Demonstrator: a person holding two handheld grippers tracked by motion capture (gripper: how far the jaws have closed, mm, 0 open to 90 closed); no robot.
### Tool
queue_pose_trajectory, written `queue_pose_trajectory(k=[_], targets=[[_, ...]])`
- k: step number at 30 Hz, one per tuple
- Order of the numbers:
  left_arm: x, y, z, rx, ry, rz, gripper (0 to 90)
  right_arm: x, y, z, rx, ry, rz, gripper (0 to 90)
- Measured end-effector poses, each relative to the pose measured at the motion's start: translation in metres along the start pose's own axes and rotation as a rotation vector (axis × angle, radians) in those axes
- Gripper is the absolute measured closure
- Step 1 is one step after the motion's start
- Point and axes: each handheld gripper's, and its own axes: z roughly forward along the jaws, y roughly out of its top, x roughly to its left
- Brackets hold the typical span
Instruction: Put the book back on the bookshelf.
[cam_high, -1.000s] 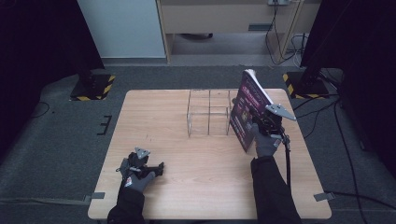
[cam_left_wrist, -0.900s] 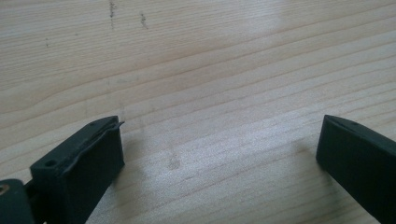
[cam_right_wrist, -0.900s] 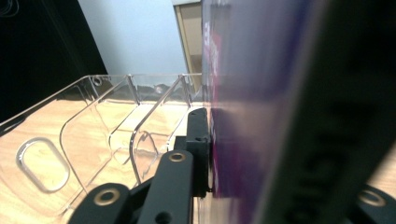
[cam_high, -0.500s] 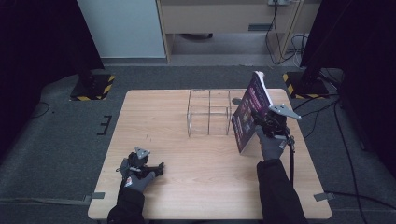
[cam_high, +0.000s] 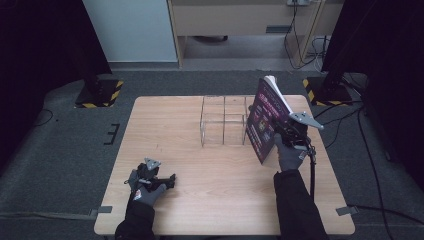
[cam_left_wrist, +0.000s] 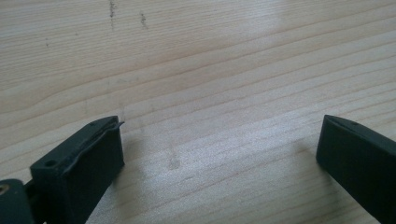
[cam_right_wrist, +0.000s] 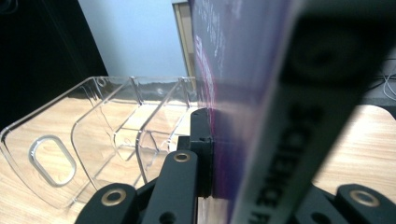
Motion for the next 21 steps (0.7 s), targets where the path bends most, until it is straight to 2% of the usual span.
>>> queue_pose_trajectory(k=[5, 10, 21], targets=[[0.0, 0.0, 0.0, 0.0, 0.0, 0.0, 0.0, 0.005, 0.0, 0.005, -0.029, 0.016, -0.009, 82.9], [0.0, 0.0, 0.0, 0.0, -0.001, 0.0, 0.0, 0.008, 0.002, 0.011, -0.051, 0.011, -0.008, 82.9], [0.0, 0.0, 0.0, 0.0, -0.001, 0.001, 0.0, 0.006, -0.001, 0.021, -0.079, -0.002, 0.001, 82.8]])
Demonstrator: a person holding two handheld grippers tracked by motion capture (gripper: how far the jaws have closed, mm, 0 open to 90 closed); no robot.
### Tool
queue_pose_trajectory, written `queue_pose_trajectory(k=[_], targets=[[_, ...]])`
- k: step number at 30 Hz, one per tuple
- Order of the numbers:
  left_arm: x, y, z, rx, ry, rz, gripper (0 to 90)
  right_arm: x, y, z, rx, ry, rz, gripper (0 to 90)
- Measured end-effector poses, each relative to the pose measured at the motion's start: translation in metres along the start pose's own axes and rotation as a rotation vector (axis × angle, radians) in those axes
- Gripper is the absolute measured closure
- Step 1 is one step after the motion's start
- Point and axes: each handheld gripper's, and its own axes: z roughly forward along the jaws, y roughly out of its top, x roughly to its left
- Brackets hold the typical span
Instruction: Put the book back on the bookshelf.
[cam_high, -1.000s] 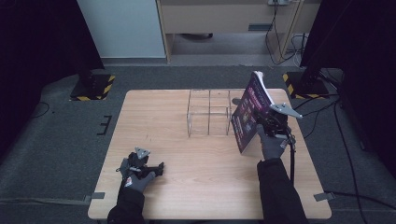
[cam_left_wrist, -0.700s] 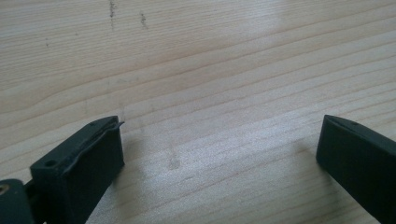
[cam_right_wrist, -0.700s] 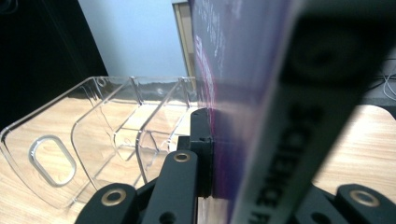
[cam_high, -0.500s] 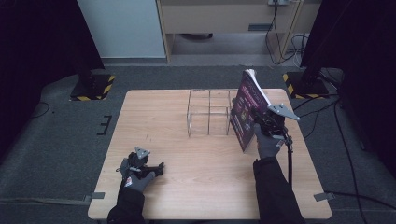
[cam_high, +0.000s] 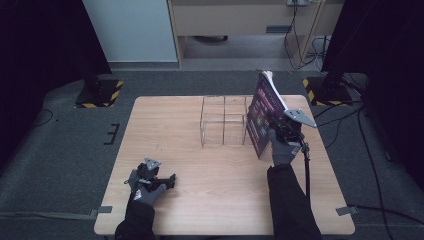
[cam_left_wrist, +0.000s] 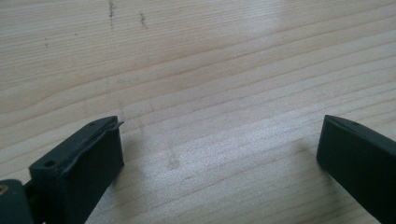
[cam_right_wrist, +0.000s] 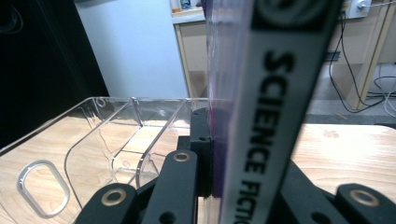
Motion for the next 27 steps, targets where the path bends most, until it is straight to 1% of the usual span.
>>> queue_pose_trajectory(k=[6, 7, 10, 14, 15, 19, 21, 25, 27], targets=[[0.0, 0.0, 0.0, 0.0, 0.0, 0.0, 0.0, -0.003, 0.0, 0.001, 0.003, -0.024, 0.001, 82.6], [0.0, 0.0, 0.0, 0.0, 0.0, 0.001, 0.0, -0.003, 0.0, 0.0, 0.006, -0.031, 0.004, 82.5], [0.0, 0.0, 0.0, 0.0, -0.001, 0.001, 0.0, -0.007, 0.001, 0.0, 0.019, -0.031, 0.027, 81.9], [0.0, 0.0, 0.0, 0.0, -0.001, 0.001, 0.0, -0.006, 0.001, 0.0, 0.026, -0.045, 0.017, 80.1], [0.0, 0.0, 0.0, 0.0, -0.001, 0.001, 0.0, -0.006, 0.0, 0.0, 0.029, -0.051, 0.012, 78.7], [0.0, 0.0, 0.0, 0.0, -0.001, 0.001, 0.0, -0.008, 0.001, -0.001, 0.046, -0.05, 0.011, 71.2], [0.0, 0.0, 0.0, 0.0, -0.001, 0.001, 0.0, -0.008, 0.002, -0.004, 0.046, -0.042, 0.015, 65.6], [0.0, 0.0, 0.0, 0.0, -0.001, 0.001, 0.0, -0.009, 0.004, -0.008, 0.051, -0.033, -0.004, 55.4], [0.0, 0.0, 0.0, 0.0, -0.001, 0.001, 0.0, -0.01, 0.005, -0.01, 0.068, -0.02, -0.001, 50.4]])
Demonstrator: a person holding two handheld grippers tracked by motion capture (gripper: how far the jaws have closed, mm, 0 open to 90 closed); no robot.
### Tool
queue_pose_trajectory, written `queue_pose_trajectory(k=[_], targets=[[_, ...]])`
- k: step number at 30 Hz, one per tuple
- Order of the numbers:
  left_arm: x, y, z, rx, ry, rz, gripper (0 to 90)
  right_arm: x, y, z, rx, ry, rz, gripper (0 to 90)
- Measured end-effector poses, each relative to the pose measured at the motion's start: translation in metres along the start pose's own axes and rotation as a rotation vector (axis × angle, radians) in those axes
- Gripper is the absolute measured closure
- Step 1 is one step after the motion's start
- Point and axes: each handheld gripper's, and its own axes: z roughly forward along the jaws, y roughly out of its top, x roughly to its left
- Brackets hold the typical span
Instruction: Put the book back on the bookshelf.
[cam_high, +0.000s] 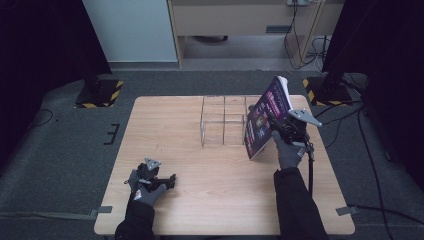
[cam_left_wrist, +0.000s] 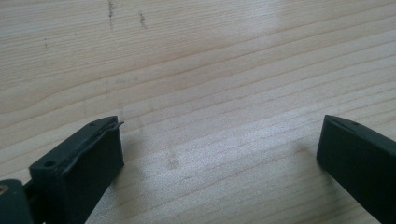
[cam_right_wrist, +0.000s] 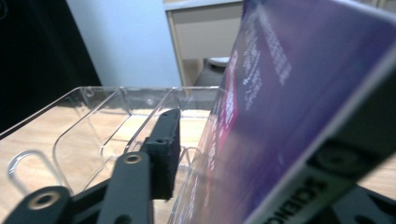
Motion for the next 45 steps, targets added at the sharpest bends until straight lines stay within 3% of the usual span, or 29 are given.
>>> queue_pose_trajectory(k=[4, 12, 15, 19, 26, 36, 45], targets=[[0.0, 0.0, 0.0, 0.0, 0.001, 0.0, 0.0, -0.002, -0.002, -0.003, 0.048, -0.006, -0.037, 44.2], [0.0, 0.0, 0.0, 0.0, 0.001, -0.001, 0.0, -0.012, -0.005, -0.017, 0.055, 0.073, -0.048, 29.3], [0.0, 0.0, 0.0, 0.0, 0.001, 0.0, 0.0, -0.013, -0.007, -0.023, 0.046, 0.079, -0.057, 22.6], [0.0, 0.0, 0.0, 0.0, 0.001, -0.001, 0.0, -0.015, -0.01, -0.03, 0.081, 0.082, -0.067, 18.2], [0.0, 0.0, 0.0, 0.0, 0.001, -0.001, 0.0, -0.019, -0.031, -0.049, 0.127, 0.137, -0.068, 16.2], [0.0, 0.0, 0.0, 0.0, 0.001, -0.001, 0.0, -0.024, -0.059, -0.066, 0.215, 0.169, -0.104, 14.6], [0.0, 0.0, 0.0, 0.001, -0.003, 0.003, 0.0, -0.041, -0.093, -0.079, 0.301, 0.121, -0.137, 13.4]])
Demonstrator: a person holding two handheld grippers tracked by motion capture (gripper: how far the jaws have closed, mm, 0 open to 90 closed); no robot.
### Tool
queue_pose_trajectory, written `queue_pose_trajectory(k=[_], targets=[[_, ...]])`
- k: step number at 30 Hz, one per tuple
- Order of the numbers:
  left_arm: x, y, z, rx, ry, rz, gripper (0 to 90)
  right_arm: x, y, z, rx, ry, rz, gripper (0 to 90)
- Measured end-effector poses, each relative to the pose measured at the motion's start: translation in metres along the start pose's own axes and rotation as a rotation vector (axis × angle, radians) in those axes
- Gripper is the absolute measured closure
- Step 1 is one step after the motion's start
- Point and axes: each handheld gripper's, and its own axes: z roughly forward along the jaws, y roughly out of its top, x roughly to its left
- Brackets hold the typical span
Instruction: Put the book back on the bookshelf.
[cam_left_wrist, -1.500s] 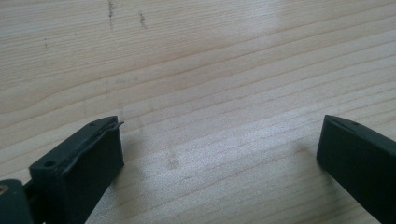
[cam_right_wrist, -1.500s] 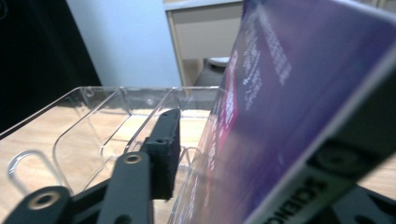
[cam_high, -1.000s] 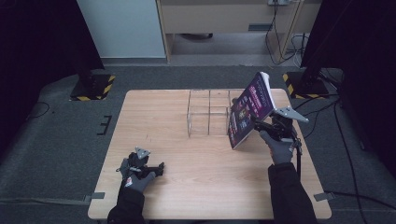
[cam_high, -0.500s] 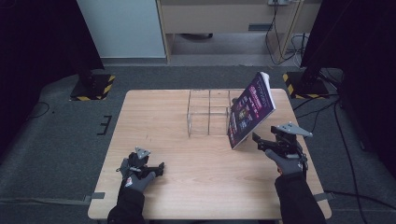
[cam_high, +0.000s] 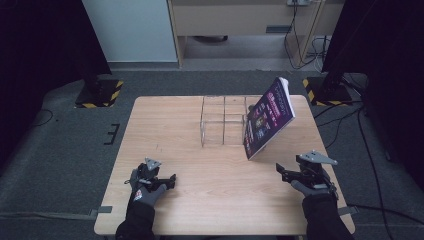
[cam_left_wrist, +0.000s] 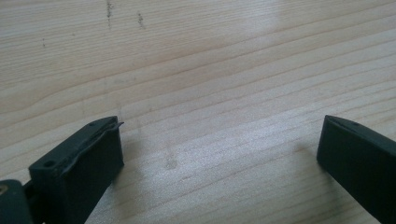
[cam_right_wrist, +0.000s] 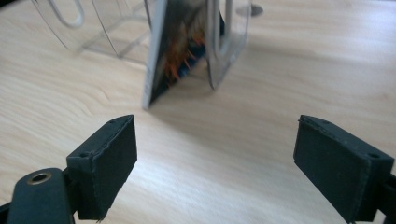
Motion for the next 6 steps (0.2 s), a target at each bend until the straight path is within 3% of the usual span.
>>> queue_pose_trajectory(k=[6], targets=[[0.0, 0.0, 0.0, 0.0, 0.0, 0.0, 0.0, -0.0096, -0.0081, 0.0061, 0.051, -0.043, -0.024, 11.6]])
